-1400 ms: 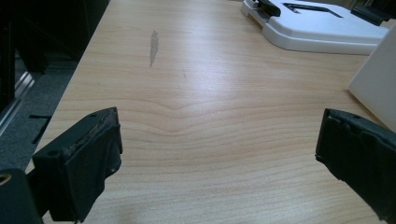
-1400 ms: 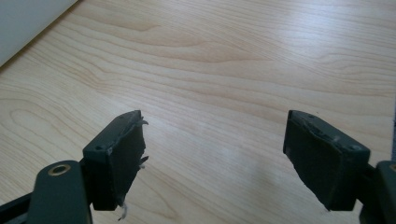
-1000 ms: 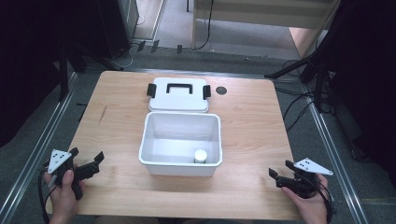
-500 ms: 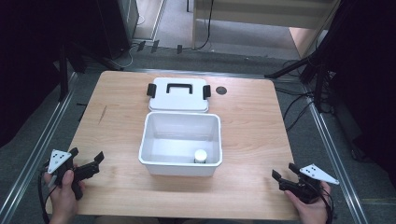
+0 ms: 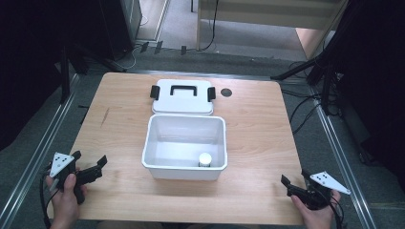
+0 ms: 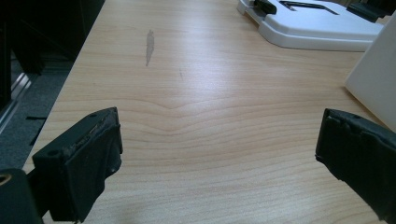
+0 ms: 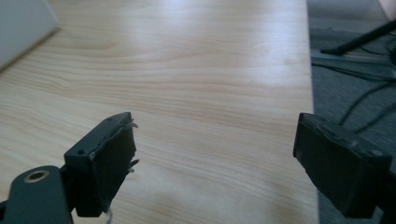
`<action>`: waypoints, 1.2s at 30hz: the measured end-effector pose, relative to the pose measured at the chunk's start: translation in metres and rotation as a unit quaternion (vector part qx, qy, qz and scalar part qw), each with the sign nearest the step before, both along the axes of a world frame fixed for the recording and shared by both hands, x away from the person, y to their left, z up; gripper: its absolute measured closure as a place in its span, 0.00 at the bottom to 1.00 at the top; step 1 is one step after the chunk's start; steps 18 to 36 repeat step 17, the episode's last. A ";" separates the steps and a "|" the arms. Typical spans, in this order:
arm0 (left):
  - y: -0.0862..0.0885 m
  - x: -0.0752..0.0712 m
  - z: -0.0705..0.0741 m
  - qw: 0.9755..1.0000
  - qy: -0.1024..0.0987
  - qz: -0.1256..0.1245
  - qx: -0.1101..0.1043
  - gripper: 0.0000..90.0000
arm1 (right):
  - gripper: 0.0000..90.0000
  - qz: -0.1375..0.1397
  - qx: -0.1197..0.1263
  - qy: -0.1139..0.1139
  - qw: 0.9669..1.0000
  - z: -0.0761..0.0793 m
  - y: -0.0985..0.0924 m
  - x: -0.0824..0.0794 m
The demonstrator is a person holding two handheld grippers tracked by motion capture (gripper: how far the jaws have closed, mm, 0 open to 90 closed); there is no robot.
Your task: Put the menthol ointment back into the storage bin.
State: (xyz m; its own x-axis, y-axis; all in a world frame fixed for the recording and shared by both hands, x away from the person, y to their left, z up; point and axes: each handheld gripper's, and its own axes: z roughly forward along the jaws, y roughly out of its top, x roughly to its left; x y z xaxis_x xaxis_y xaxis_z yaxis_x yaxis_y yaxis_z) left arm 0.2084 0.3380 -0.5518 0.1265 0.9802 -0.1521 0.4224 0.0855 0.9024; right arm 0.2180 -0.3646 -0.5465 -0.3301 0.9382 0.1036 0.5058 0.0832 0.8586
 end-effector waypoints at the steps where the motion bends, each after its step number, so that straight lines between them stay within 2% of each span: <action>1: 0.000 0.000 0.000 1.000 0.000 0.000 -0.001 0.01 | 0.14 0.005 0.006 -0.005 1.000 0.000 -0.001 -0.001; 4: 0.000 0.000 0.000 1.000 0.001 -0.002 -0.003 0.01 | 0.06 0.013 0.015 -0.006 1.000 0.000 -0.003 -0.001; 8: 0.000 0.000 0.000 1.000 0.002 -0.003 -0.001 0.01 | 0.05 0.012 0.005 -0.011 1.000 0.000 -0.002 -0.001; 12: 0.000 0.000 0.000 1.000 0.003 -0.002 0.001 0.01 | 0.05 0.007 -0.001 -0.010 1.000 0.000 -0.001 -0.001; 36: -0.001 0.000 0.000 1.000 0.003 -0.003 0.002 0.01 | 0.07 0.006 -0.001 -0.008 1.000 0.000 -0.001 -0.001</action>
